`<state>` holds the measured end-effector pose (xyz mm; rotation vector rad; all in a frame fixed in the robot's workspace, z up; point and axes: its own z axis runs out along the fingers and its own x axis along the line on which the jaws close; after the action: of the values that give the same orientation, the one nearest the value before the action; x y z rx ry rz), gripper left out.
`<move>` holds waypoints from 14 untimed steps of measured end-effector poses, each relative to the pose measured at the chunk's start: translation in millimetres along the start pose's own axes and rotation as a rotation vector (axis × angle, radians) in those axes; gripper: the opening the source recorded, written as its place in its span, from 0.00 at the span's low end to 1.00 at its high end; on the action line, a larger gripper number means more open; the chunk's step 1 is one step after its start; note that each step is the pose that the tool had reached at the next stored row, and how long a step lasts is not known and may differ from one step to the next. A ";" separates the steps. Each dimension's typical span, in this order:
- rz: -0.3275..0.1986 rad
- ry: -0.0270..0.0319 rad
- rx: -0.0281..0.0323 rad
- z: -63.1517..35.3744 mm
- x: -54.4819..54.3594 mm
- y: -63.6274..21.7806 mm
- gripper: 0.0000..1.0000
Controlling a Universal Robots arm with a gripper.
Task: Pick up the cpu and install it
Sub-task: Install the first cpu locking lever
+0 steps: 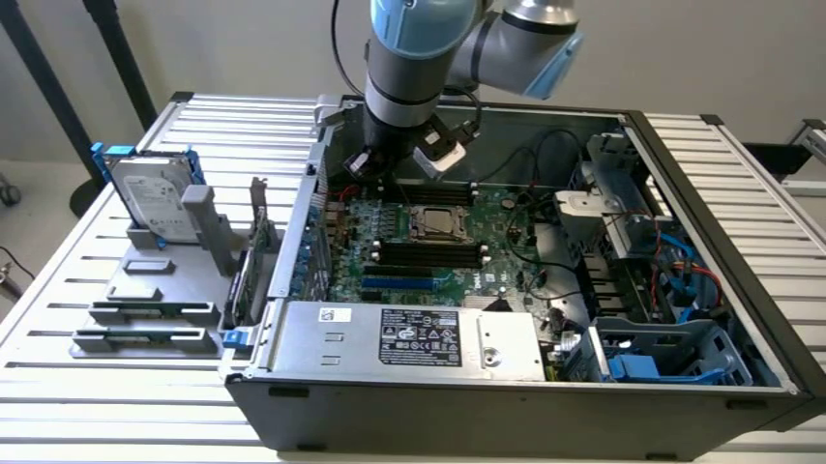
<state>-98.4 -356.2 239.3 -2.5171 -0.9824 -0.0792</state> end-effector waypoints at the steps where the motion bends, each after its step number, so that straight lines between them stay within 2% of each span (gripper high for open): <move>1: 0.009 0.0037 -0.0021 0.0 -0.2 -0.1 0.11; 4: 0.031 0.0139 -0.0073 0.2 -1.2 -1.0 0.11; 8: 0.037 0.0183 -0.0104 1.0 -6.6 -5.8 0.11; 14: 0.062 0.0301 -0.0173 1.7 -7.3 -7.9 0.11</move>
<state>-109.2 -354.9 239.2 -2.5522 -0.8954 -0.1071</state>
